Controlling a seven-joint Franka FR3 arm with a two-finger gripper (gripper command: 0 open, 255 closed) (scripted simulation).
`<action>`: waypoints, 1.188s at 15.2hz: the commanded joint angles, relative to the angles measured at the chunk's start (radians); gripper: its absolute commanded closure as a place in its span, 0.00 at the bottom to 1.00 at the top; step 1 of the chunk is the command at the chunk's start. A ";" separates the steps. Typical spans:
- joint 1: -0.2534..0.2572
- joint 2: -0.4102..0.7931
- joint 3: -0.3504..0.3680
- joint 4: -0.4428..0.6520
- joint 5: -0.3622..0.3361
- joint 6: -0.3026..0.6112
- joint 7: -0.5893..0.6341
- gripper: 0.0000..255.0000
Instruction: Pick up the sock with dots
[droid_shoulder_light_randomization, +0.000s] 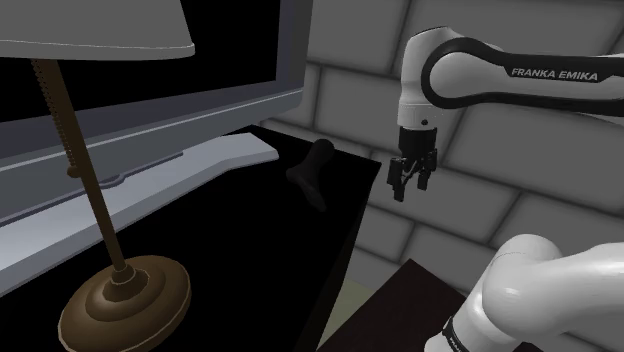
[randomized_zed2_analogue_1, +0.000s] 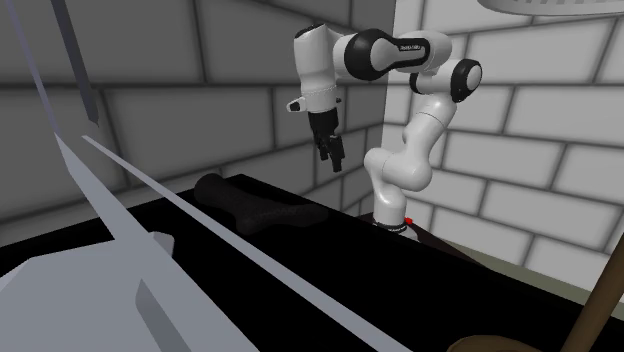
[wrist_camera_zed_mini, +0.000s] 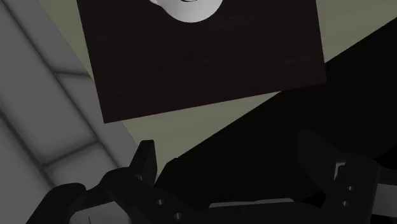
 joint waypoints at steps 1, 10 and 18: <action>0.000 0.000 0.000 0.000 0.000 0.000 0.000 0.00; -0.085 0.211 0.171 0.128 0.180 0.193 0.509 0.00; -0.177 0.436 0.280 0.313 0.204 0.355 0.940 0.00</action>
